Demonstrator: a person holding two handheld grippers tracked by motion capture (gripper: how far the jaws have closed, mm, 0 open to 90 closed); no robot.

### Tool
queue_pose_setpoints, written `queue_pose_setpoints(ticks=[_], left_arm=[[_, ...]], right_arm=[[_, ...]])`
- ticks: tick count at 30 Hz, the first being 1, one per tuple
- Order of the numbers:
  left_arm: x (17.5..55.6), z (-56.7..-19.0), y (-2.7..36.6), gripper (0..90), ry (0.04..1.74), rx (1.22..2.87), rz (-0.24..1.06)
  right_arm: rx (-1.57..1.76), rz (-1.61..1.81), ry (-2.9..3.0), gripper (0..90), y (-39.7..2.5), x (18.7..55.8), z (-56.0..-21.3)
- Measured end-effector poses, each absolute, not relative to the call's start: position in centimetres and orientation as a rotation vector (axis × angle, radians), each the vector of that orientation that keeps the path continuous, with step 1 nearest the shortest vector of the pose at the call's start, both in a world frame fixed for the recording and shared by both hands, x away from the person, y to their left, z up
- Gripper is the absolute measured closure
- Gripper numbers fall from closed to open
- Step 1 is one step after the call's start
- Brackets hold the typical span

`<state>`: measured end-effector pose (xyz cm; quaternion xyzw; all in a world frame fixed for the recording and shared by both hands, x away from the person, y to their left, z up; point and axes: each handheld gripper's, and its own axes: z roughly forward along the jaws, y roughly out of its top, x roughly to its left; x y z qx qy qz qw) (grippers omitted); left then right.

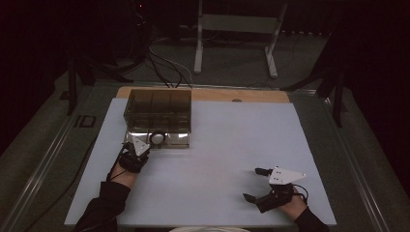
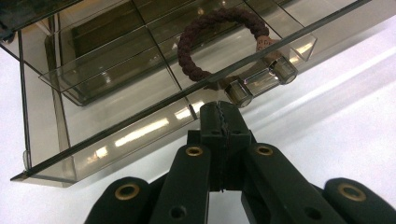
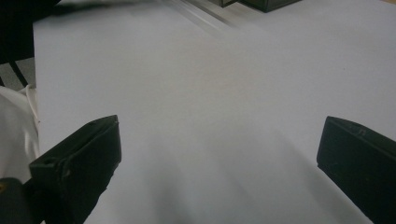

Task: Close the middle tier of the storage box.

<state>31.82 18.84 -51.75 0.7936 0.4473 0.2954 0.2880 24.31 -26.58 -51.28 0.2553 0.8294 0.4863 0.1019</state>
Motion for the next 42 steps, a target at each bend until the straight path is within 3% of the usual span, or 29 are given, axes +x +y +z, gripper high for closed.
queue_pose_setpoints(ticks=[42], left_arm=[[33.3, -51.4, 19.0, 90.0, 1.210, 2.103, 0.780]], right_arm=[[0.755, 1.431, 2.452, 0.0, -26.6, 24.3, -51.3]])
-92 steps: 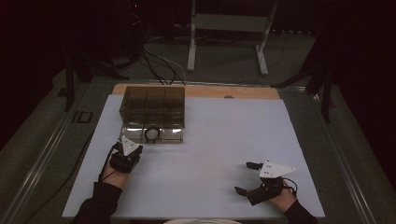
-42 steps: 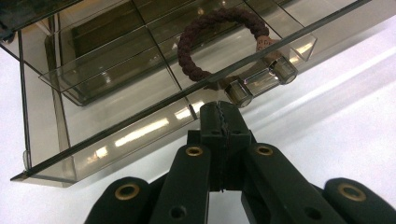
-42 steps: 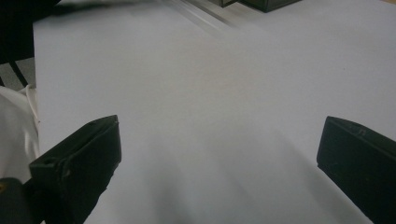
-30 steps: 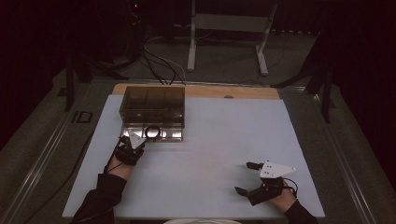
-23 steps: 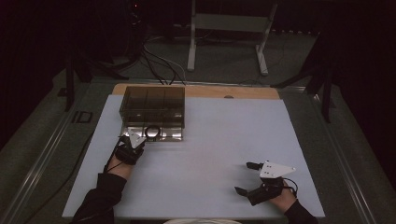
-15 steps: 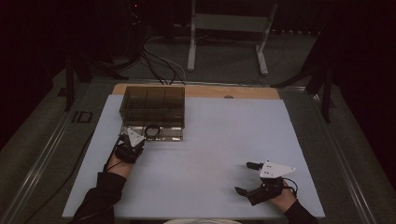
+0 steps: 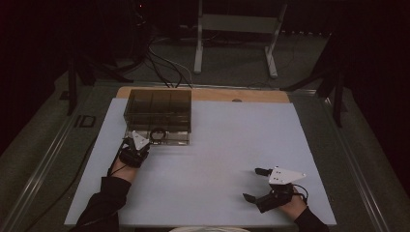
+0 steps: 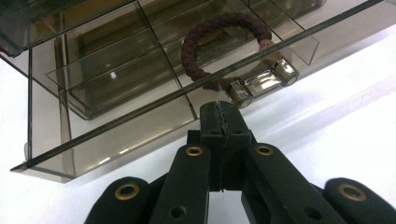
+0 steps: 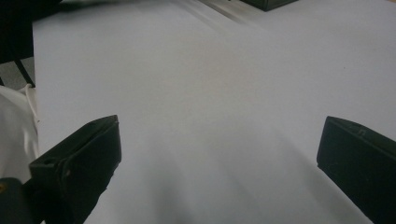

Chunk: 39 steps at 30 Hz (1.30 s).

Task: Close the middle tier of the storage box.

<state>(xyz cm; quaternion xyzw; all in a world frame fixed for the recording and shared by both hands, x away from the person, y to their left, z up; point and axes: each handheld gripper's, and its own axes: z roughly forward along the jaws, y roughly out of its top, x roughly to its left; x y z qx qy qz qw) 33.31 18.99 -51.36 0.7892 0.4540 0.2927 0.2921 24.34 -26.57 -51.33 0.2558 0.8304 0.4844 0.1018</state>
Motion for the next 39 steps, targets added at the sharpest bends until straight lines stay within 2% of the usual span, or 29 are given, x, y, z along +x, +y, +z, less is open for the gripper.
queue_pose_setpoints(ticks=[39], left_arm=[[34.9, -51.6, 18.4, 90.0, 1.202, 2.130, 0.775]], right_arm=[[0.755, 1.429, 2.452, 0.0, -26.5, 24.3, -51.3]])
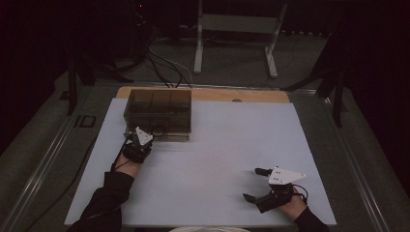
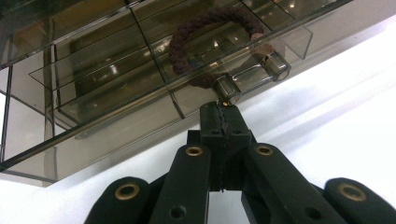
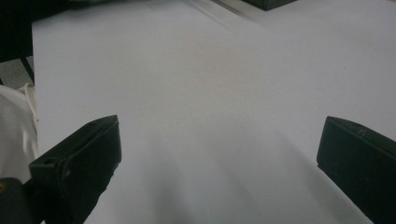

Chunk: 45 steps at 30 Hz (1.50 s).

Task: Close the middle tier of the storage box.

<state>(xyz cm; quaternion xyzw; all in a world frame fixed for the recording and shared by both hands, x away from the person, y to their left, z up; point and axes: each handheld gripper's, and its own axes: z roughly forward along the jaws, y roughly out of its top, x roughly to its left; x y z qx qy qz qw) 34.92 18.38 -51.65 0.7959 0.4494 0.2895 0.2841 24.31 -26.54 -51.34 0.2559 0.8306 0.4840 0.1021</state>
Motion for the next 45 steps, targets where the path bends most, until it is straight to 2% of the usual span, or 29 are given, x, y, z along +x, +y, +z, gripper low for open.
queue_pose_setpoints(ticks=[45], left_arm=[[36.7, -51.5, 18.4, 90.0, 1.221, 2.115, 0.785]], right_arm=[[0.755, 1.425, 2.456, 0.0, -26.6, 24.3, -51.4]])
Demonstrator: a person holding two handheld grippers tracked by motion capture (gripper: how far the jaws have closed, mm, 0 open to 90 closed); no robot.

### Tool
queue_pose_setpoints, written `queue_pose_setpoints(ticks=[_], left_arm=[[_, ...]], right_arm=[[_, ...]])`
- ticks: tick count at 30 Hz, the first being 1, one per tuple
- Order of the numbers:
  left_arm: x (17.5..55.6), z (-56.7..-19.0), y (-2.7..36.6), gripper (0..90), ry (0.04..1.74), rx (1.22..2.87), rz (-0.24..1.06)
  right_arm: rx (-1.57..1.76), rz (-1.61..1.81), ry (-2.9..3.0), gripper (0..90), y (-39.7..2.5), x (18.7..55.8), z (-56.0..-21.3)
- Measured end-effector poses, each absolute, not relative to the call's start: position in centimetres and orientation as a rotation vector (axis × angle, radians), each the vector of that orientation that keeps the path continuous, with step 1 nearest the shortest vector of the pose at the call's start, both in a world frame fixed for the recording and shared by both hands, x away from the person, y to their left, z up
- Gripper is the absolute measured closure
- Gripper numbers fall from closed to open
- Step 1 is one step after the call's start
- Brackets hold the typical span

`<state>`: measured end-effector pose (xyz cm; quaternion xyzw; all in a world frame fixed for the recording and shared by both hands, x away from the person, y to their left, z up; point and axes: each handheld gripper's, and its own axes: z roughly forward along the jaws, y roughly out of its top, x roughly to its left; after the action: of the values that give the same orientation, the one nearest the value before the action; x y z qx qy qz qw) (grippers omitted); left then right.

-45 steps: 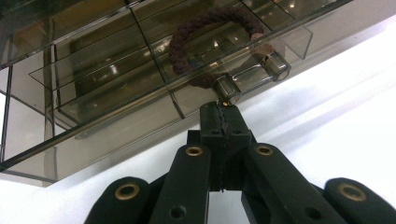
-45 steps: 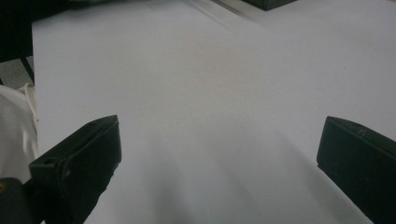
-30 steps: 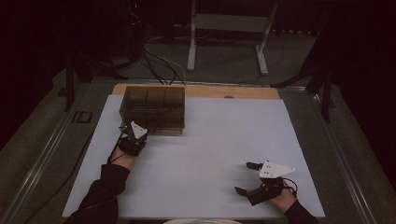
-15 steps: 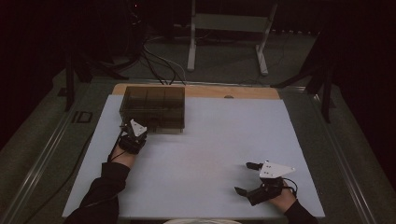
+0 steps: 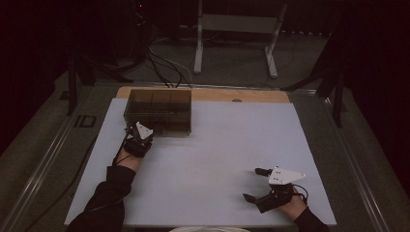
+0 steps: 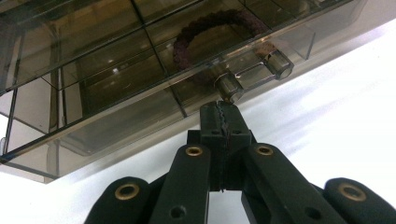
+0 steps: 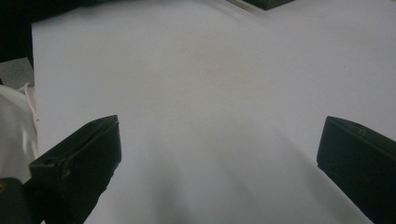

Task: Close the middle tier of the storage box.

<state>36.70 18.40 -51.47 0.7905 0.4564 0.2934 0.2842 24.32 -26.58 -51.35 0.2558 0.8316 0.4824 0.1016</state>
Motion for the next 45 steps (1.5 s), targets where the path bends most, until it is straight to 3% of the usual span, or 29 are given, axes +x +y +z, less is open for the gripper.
queue_pose_setpoints(ticks=[45], left_arm=[[38.9, -51.0, 18.6, 90.0, 1.250, 2.108, 0.775]], right_arm=[[0.760, 1.423, 2.457, 0.0, -26.6, 24.3, -51.4]])
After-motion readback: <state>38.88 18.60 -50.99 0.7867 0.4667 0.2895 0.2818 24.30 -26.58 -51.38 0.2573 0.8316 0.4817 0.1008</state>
